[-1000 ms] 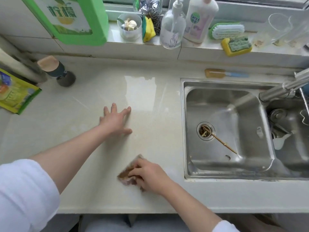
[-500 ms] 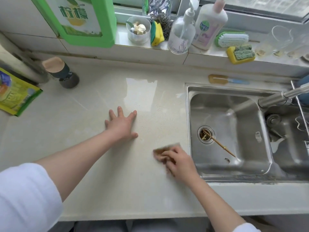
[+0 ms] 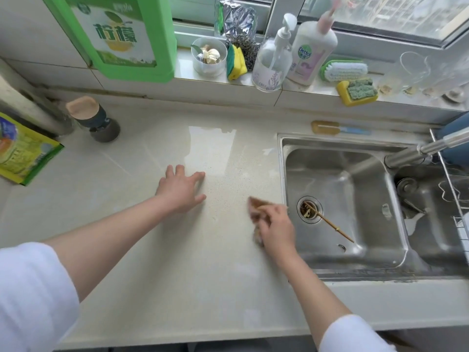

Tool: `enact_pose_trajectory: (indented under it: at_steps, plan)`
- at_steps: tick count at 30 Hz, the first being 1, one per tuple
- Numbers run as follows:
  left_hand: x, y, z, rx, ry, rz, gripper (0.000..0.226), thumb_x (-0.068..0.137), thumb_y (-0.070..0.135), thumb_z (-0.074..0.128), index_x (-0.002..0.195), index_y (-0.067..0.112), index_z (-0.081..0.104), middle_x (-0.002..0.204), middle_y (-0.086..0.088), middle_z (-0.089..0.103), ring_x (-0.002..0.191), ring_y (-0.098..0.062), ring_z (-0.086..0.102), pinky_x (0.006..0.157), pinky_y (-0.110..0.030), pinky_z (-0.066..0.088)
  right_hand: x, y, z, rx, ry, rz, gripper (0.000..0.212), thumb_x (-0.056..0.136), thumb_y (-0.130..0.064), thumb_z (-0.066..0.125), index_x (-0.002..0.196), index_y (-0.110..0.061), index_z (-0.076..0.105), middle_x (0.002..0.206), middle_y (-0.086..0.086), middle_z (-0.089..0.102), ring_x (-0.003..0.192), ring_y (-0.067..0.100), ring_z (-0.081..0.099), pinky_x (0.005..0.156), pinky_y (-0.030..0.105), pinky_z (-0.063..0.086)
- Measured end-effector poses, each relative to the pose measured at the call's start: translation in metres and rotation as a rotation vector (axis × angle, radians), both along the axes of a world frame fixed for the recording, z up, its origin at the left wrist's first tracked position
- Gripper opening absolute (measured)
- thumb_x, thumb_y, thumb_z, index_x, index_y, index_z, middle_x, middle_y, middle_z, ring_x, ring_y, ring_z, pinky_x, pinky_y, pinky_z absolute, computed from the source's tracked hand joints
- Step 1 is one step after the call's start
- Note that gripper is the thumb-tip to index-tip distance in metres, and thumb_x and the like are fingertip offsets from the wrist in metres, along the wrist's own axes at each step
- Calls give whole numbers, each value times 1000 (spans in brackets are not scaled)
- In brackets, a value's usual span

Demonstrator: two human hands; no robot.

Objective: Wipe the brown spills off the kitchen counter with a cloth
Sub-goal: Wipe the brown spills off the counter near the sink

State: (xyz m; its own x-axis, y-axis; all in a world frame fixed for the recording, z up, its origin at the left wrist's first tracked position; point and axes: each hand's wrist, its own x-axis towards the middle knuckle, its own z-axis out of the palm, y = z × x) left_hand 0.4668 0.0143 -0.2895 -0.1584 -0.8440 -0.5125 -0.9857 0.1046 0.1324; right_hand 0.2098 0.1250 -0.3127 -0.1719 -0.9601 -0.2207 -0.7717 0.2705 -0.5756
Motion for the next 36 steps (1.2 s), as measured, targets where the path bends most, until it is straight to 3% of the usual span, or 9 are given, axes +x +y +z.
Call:
enact_pose_trajectory:
  at_steps: [3,8,16,20,22,27,29,33,36]
  plan:
    - [13,-21,-1,-40,21,20,72,91,54,55,152,42,20,160,-20,8,147,-42,9,114,-53,30,27,-19,3,-30,26,-207,19,86,-16,61,99,-28,67,109,-6,52,98,21,61,77,30,45]
    - [14,-56,-2,78,-11,27,98,80,58,69,153,48,5,163,-16,-7,147,-49,2,112,-61,28,73,28,5,15,-152,600,30,79,-24,62,105,-34,70,113,-13,60,106,10,57,77,26,49]
    - [5,-69,1,151,-2,64,103,77,49,78,153,47,8,161,-19,-4,144,-56,1,107,-62,37,13,-78,7,-56,34,-278,19,91,-17,58,104,-27,69,112,-2,55,99,22,61,77,26,42]
    - [5,-69,-2,158,-24,36,103,78,51,75,154,46,4,161,-21,-6,142,-58,1,108,-62,36,78,-16,2,-18,-108,575,25,81,-24,58,101,-33,70,112,-10,60,103,14,58,75,27,50]
    - [5,-69,-2,156,-25,33,103,79,52,74,153,46,3,161,-21,-7,142,-58,0,108,-61,36,50,-26,0,-11,-145,711,30,79,-28,56,105,-34,71,115,-13,61,105,9,59,77,25,52]
    - [6,-67,-1,161,-9,55,100,80,49,73,153,47,4,162,-18,-9,145,-54,-5,108,-62,36,-3,-115,-4,-78,42,-203,22,90,-20,59,108,-27,70,113,-4,54,99,21,61,80,31,48]
    - [6,-67,-1,159,-16,54,100,80,50,72,153,47,4,162,-17,-9,145,-54,-5,108,-61,36,24,-113,-3,-92,67,-271,18,89,-21,58,103,-28,68,112,-3,52,98,22,60,76,32,47]
    - [6,-69,1,137,-62,9,100,80,56,70,153,47,2,161,-19,-4,143,-55,4,106,-59,40,45,-45,-1,-98,-24,444,21,74,-25,66,93,-32,70,99,-16,54,88,7,56,65,26,50]
    - [7,-69,4,127,-105,-17,101,79,59,69,152,47,0,161,-20,-2,142,-53,8,102,-56,45,0,-102,2,-81,-16,368,20,77,-23,68,94,-32,73,105,-16,57,89,6,59,72,25,49]
